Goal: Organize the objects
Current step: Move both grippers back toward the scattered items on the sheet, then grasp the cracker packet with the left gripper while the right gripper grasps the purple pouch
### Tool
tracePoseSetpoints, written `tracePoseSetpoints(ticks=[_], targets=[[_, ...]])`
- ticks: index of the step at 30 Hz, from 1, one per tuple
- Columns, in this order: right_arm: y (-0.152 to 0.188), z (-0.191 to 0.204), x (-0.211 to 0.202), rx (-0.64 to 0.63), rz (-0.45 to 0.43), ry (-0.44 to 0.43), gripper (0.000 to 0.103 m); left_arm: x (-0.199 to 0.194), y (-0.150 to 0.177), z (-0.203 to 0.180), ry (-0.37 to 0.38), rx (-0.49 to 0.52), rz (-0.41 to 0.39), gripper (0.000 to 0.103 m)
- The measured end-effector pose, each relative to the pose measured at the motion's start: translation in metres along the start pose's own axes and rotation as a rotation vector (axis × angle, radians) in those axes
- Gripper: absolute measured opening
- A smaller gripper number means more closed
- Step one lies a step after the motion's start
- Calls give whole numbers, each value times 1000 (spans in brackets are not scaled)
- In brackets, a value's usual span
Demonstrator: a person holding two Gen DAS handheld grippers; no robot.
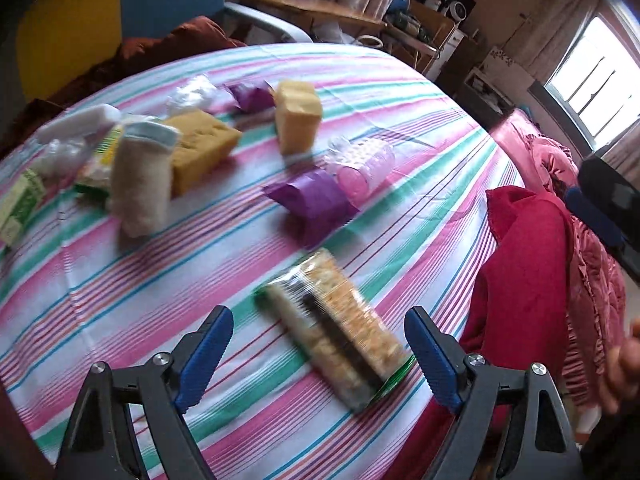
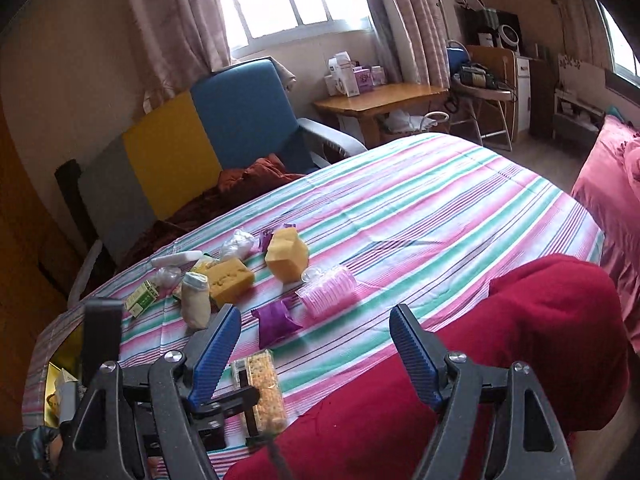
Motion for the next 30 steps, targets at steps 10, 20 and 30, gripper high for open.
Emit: tracePoseSetpoints(ticks=[10,20,30], targets=[[6,-1,7,1,28,-8,78,31,6,0,-126,57,30,62],[15,42,44,-137,166,-49,78,-14,48,62,-127,51,-42,56],[43,72,123,-388,484,48,73,-31,72,89,-107,-7,-91,56]])
Point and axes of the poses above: each gripper's, at about its wrist camera, not at the fingertips, and x roughly the way its jaws point, z to its left, y to its underside, the point moved 10 cm from there along x, roughly the way its jaws point, and after that the axes turned 1 degree about z, right-handed, at the moved point
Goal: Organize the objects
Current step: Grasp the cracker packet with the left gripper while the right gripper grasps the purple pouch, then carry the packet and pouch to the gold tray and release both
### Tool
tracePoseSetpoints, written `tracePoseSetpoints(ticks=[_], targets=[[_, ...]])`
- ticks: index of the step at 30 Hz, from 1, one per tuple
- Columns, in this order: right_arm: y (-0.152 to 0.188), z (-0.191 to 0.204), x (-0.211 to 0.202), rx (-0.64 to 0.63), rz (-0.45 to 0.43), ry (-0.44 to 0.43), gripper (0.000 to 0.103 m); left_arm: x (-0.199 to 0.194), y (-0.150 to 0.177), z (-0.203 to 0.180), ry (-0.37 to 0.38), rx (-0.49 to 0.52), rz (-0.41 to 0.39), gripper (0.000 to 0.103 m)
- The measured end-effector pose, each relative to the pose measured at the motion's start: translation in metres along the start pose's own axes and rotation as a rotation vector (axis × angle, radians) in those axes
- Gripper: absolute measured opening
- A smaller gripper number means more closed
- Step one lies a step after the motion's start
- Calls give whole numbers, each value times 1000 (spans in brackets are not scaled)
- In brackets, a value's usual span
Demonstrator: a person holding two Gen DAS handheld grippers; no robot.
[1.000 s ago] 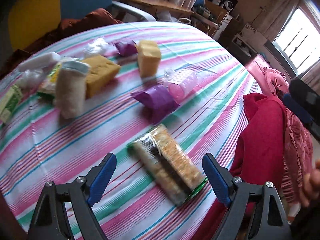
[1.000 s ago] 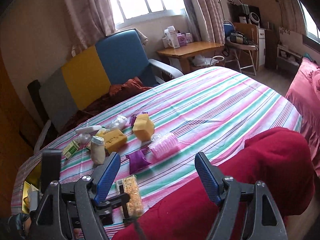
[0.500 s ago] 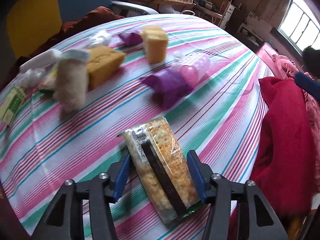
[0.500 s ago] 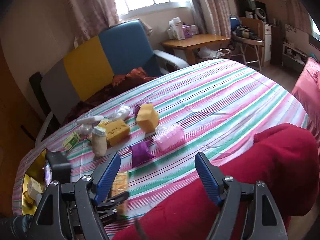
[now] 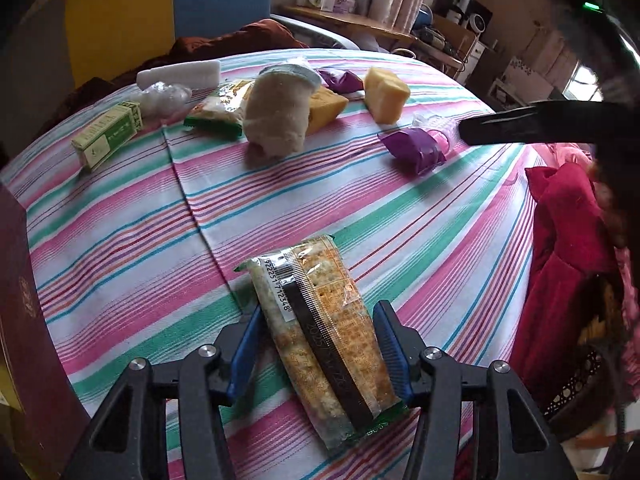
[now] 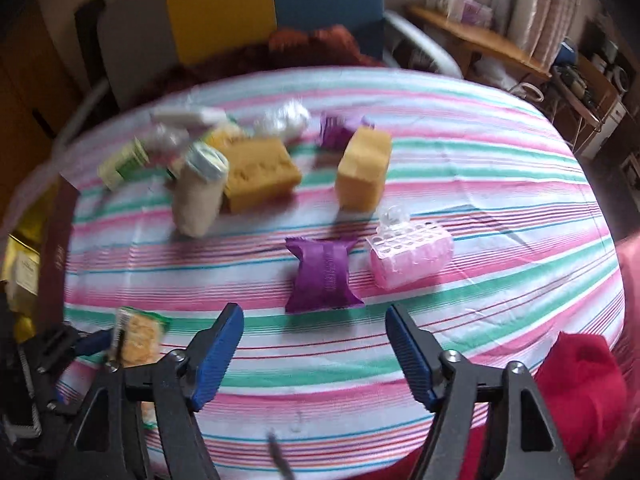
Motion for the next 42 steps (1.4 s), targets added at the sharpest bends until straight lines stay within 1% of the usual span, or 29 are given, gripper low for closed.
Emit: tracePoseSetpoints(ticks=[6,11,12,13,14,16,19,22,27,30,35,36,39,41,42], targets=[[-7,-9,33,-25,112,57,66,2,0,-1,1,-3,-15,57],[-9,-6,51,-38,179,42,60,2,1,0,12,-5,-32,57],[-9,-5,53,-45,188,34,57,2,1,0,12,-4,-35,57],[-9,-3,55,-53,198,28,49,2,1,-1,11,-1,-40,57],[-6,-1,60,-65,221,28,44,3,1,-1,8,5,-44,57],[-4,-1,63,-70,238,38,36,3,1,-2,5,12,-51,55],[-3,3,60,-80,224,20,36,2,1,-2,8,3,-66,54],[-2,7,51,-82,189,0,36,1,2,-2,-3,14,-73,53],[4,25,27,-103,111,-47,36,-6,4,-3,4,5,-72,50],[4,46,9,-124,51,-87,36,-18,8,-2,6,-2,-86,50],[-11,96,-22,-171,-36,-157,36,-51,10,12,-3,-26,-148,50],[-16,108,-21,-181,-49,-174,36,-60,11,17,-9,-36,-162,50],[-25,150,-32,-222,-80,-229,36,-92,13,40,-26,-86,-214,50],[-29,183,-31,-258,-93,-267,36,-114,18,60,-52,-131,-252,50],[-29,193,-32,-269,-95,-279,36,-126,21,72,-65,-154,-267,50]])
Point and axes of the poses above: each gripper's, at about its wrist camera, not at the fingertips, and x roughly the way its jaws point, z to its left, y to its underside, the point moved 10 cm from there along x, roughly the way its jaws point, and after that the axes turned 1 degree about z, right-handed, at the moved point
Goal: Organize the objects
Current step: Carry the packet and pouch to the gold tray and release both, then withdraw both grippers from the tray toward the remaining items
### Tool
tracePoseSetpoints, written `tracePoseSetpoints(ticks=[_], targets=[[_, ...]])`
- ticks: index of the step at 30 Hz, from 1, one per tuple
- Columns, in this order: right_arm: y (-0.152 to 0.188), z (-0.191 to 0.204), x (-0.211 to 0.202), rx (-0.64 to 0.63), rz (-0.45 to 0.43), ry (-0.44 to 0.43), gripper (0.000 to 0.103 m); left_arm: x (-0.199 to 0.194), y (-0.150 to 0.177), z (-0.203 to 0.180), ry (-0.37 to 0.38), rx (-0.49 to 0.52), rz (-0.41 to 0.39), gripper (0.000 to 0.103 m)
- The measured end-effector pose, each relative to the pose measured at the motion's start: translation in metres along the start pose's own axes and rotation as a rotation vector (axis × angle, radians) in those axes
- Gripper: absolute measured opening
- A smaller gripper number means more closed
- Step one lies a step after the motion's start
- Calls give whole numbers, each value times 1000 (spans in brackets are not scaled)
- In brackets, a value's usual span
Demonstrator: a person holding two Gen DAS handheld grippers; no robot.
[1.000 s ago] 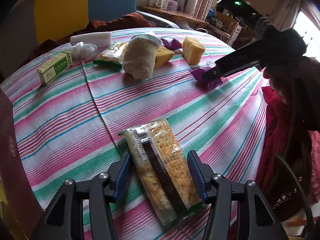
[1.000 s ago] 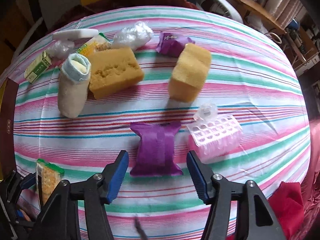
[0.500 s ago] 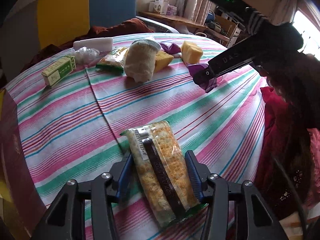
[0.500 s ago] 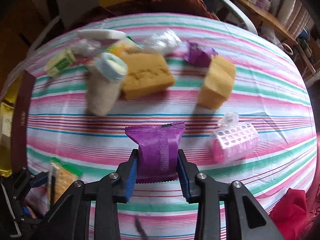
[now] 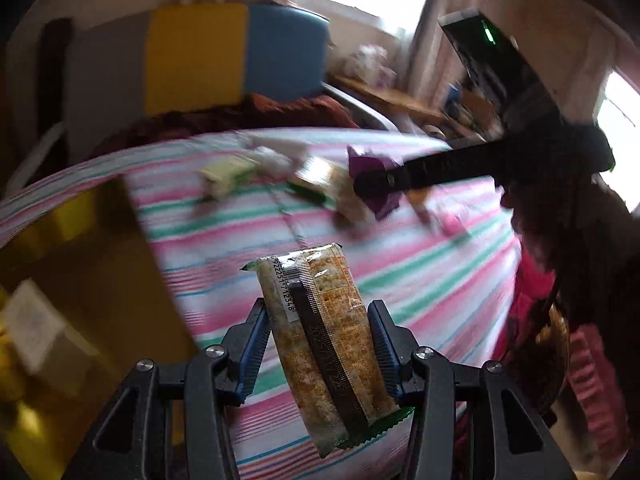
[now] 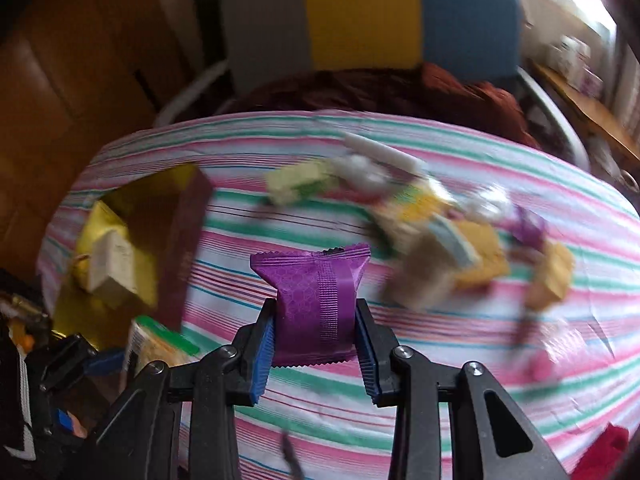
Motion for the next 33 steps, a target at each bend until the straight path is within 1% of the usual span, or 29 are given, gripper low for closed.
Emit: tracePoseSetpoints(ticks=[2,6,8,9,12,14,15,16,17,19,23,25,27,31,33], targets=[[-8,29,7,-36,2,-38,36,-22,-2,25,-33,-49,-37,50],[-19,85,22,-105,7,-105,36,-62,8,80,-134,-149,-89,50],[-24,111,26,-129,6,-135,36,-82,19,111,-190,-209,-106,50],[-25,117,29,-136,5,-142,36,-88,25,124,-215,-234,-110,50],[-33,150,39,-157,7,-164,36,-107,49,161,-299,-313,-105,50],[-37,163,44,-164,2,-162,38,-116,66,184,-354,-368,-96,51],[-37,169,46,-167,-1,-162,41,-118,72,193,-375,-392,-93,51],[-38,175,46,-170,-4,-160,48,-121,78,202,-396,-415,-89,54],[-38,181,49,-172,-4,-160,49,-125,84,208,-413,-440,-89,57],[-35,187,54,-172,4,-163,53,-133,93,218,-425,-476,-99,66],[-22,191,59,-172,20,-149,54,-141,96,222,-467,-479,-119,68],[-14,190,59,-169,19,-140,54,-144,94,222,-480,-483,-132,72],[-8,193,57,-173,-1,-125,54,-148,91,223,-503,-485,-145,74],[-1,199,50,-175,-64,-106,56,-157,82,217,-562,-444,-168,80],[0,203,47,-186,-86,-94,56,-160,79,215,-579,-426,-177,82]])
Point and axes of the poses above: each gripper's, at about its wrist camera, not at the fingertips, and x roughly the way its jaws point, z to its left, y to its underside, the point moved 10 cm from there along x, roughly the way its jaws point, and after that the axes turned 1 degree about z, right-handed, at the moved point
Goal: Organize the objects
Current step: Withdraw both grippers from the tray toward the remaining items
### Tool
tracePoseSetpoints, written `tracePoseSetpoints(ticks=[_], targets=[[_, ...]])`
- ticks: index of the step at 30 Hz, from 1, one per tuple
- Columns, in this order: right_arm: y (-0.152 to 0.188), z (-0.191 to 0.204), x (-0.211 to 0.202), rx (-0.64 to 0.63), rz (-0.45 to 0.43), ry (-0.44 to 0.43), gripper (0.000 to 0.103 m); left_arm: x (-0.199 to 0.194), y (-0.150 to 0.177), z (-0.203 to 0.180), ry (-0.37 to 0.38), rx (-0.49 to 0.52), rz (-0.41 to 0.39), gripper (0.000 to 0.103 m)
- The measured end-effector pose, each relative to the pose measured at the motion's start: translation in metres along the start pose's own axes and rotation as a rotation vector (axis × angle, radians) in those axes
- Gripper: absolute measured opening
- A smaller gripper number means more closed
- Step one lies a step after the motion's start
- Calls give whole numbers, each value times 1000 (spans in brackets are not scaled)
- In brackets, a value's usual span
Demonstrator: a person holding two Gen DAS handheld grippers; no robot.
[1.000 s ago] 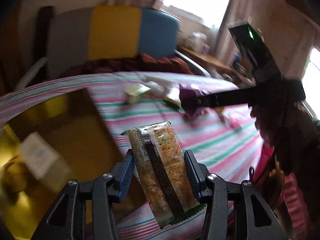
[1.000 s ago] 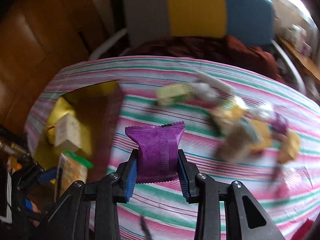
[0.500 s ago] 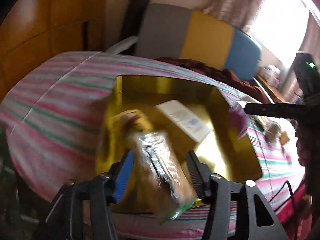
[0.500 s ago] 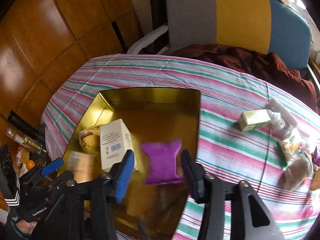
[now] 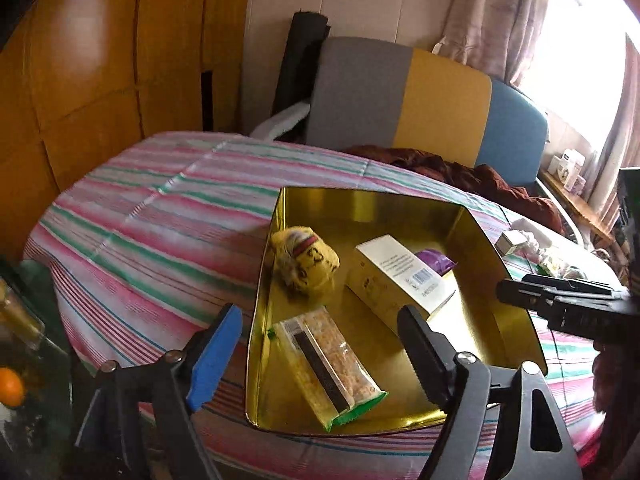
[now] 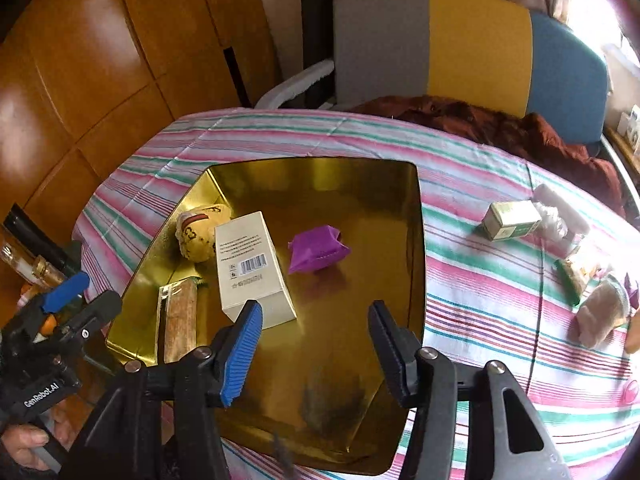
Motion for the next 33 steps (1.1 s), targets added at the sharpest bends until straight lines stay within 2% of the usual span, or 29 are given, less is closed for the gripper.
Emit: tracePoseSetpoints(ticks=[14,29,33], targets=[[5,7,-24,-50,-106,71,56,-8,-9,-11,-51,44,-37,82],[10,-8,-34,-19,-139,88,56,-14,-10,-38,-56,135,-52,83],[11,-13,-35,-10,-148,94,57,-16,-11,-44,-68,160,-65,86]])
Point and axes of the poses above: each gripper's, at about its wrist camera, not at the fingertips, and x roughly the way its jaws point, z to its left, y to its underside, the point moved 10 cm from there along x, roughly the way its jaws point, and after that the axes turned 1 degree about z, right-handed, at the moved point
